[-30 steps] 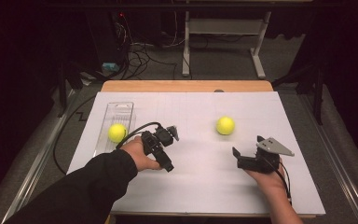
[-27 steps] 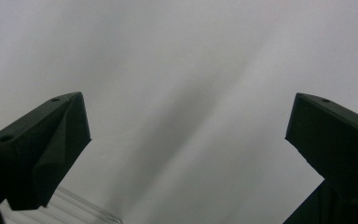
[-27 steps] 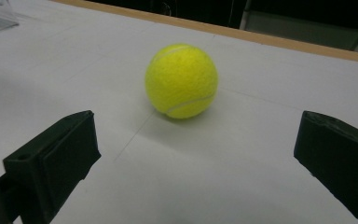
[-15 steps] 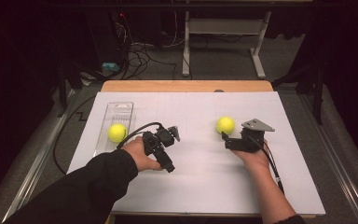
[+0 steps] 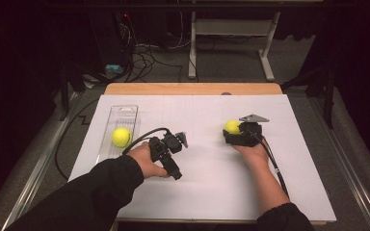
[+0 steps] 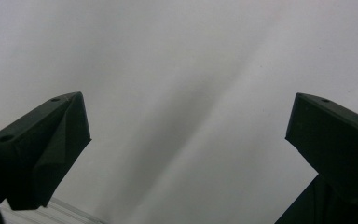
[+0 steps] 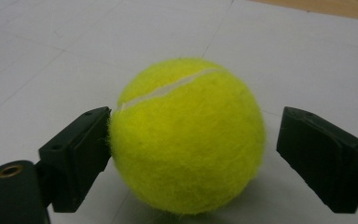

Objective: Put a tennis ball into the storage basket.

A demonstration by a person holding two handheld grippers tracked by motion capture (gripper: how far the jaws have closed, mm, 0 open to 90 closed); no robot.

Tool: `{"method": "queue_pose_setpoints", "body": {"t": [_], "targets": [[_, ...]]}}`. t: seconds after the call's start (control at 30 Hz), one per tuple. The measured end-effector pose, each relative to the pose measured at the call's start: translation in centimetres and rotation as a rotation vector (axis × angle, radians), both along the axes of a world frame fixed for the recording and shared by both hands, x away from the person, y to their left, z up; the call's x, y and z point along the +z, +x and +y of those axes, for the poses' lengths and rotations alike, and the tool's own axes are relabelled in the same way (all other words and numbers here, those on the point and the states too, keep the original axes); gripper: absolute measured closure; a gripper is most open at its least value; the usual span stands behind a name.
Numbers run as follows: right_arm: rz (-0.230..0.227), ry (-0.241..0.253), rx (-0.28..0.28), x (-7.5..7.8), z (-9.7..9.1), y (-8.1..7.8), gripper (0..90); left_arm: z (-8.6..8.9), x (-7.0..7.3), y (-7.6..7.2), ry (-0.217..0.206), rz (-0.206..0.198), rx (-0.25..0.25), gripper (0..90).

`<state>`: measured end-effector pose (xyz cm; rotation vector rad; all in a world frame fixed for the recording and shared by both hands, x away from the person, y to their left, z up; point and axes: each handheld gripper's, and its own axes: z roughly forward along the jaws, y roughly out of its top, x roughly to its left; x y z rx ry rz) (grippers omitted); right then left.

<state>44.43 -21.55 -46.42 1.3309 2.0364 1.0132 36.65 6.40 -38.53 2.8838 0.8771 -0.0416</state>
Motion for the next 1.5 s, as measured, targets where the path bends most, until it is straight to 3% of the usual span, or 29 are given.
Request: {"method": "queue_pose_setpoints", "body": {"t": [0.17,0.33,0.47,0.6,0.83,0.97,1.5], "targets": [[0.025,-0.023,0.022,-0.2,0.4,0.2,25.9,0.0,0.1,0.0,-0.003,-0.001,-0.003,0.5],[0.020,-0.031,0.016,-0.1,0.6,-0.1,26.9,0.0,0.1,0.0,-0.004,0.001,-0.001,0.5],[-0.013,-0.012,0.020,0.5,0.5,-1.1,27.1,0.1,0.2,0.0,-0.006,0.000,0.001,0.5],[-0.050,0.041,0.050,1.4,0.3,-3.2,27.1,0.2,0.2,0.0,-0.009,-0.005,0.003,0.5],[-0.106,0.063,0.093,2.3,0.4,-6.4,27.2,0.4,0.3,-0.1,-0.018,-0.006,0.013,0.5],[-0.114,0.070,0.105,2.4,0.3,-7.9,27.2,0.6,0.5,-0.2,-0.017,-0.002,0.010,0.5],[-0.146,0.067,0.152,1.1,0.6,-13.3,27.2,0.6,1.2,-0.3,-0.024,-0.010,0.020,0.5]]}}
